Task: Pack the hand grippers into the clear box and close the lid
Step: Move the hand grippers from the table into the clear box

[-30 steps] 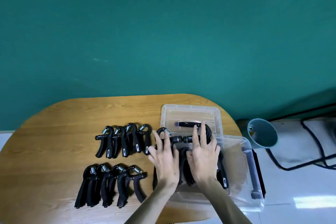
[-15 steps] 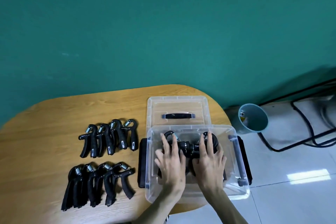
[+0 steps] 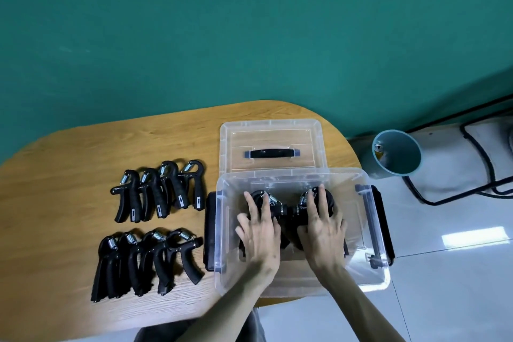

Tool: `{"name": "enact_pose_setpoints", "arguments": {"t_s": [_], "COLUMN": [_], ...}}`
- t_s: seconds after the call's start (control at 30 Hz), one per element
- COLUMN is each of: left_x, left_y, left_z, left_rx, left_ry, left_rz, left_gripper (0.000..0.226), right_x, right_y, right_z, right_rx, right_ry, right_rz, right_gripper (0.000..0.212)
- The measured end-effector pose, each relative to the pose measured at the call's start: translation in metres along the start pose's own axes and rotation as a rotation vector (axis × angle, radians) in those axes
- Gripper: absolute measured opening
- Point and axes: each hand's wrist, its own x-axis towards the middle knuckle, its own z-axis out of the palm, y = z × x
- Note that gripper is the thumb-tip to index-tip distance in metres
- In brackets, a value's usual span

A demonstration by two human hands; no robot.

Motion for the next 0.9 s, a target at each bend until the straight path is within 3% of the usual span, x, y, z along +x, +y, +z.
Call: {"name": "enact_pose_setpoints", "arguments": {"t_s": [0.4, 0.73, 0.8, 0.9], "left_x": [0.014, 0.014, 0.014, 0.013], "left_y": [-0.009, -0.008, -0.007, -0.007], "left_z": [0.027, 0.032, 0.030, 0.025], "left_rx": [0.076, 0.110, 0.127, 0.156], "left_ry": [-0.032, -0.025, -0.009, 0.008], "left_rz": [-0.020, -0.035, -0.028, 0.004], "left_gripper": [0.071, 0.057, 0.052, 0.053], "right_x": [0.016, 0.017, 0.018, 0.017], "right_y": [0.015, 0.015, 0.014, 0.013], "right_z": [0.036, 0.048, 0.048, 0.042], "right_rx": [0.090, -0.019, -0.050, -0.100], "right_ry": [-0.131, -0.167, -0.150, -0.055], "right_rz": [-0.064, -0.041, -0.026, -0.030], "right_gripper": [0.097, 0.113, 0.109, 0.082]}}
